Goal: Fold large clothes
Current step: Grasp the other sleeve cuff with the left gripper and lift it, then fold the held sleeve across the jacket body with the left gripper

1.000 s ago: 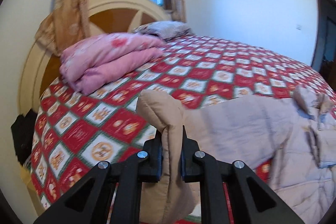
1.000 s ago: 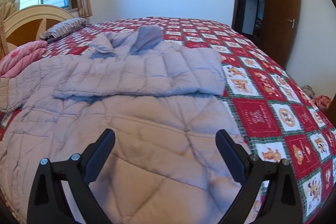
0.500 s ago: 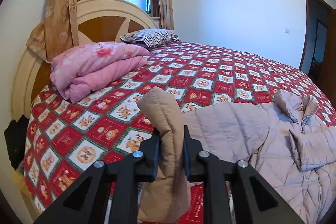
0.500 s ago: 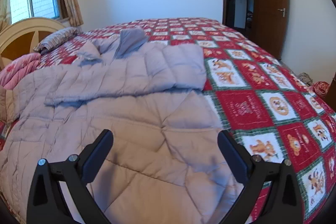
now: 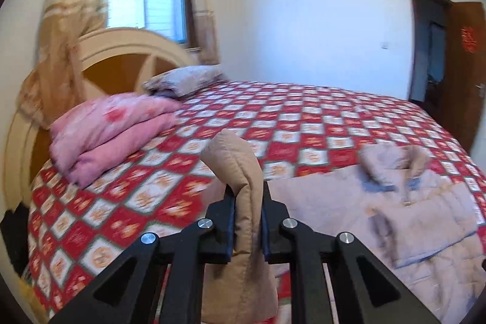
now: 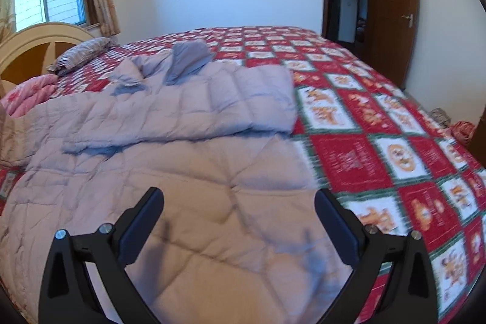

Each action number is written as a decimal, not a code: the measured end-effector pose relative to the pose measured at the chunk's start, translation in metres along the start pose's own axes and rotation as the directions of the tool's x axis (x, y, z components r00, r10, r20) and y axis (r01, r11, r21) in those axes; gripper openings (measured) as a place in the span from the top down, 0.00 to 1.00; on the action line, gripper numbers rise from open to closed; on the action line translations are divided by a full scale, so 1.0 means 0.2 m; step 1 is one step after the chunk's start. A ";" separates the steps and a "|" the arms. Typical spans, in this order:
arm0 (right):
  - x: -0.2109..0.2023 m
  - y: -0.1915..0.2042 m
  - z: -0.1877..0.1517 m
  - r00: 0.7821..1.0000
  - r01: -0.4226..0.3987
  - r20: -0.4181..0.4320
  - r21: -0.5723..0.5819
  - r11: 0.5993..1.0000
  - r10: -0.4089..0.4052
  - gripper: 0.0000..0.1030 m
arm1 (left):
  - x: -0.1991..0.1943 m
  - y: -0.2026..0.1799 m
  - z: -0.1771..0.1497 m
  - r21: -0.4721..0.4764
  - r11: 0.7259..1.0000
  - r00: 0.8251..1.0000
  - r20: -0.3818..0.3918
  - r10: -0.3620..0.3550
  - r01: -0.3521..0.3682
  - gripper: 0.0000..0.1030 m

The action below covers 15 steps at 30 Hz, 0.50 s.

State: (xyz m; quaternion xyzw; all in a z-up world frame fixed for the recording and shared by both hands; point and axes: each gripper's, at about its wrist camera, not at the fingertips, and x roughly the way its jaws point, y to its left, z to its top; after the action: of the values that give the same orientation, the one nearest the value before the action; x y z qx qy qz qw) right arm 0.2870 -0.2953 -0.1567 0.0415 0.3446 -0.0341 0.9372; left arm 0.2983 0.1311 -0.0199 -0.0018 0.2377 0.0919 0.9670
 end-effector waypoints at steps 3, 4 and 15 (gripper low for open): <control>-0.01 -0.08 0.05 1.000 0.028 0.012 0.037 0.999 -0.029 0.01 | 0.00 -0.26 0.03 0.043 0.997 0.997 0.005 -0.071 0.071 0.87; -0.01 -0.11 0.08 0.999 0.034 0.018 0.048 0.998 -0.035 0.01 | 0.00 -0.37 0.03 0.062 0.993 0.995 0.004 -0.100 0.100 0.87; -0.01 -0.40 0.27 0.991 0.119 0.056 0.092 0.989 -0.125 0.01 | 0.08 -1.19 -0.09 0.223 0.940 0.966 -0.072 -0.247 0.257 0.87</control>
State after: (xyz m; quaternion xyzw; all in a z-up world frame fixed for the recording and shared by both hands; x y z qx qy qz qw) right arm 0.3134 -0.3798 -0.1188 0.0605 0.3157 -0.1079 0.9408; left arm 0.3468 -0.1014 -0.0520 0.0781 0.2652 -0.0608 0.9591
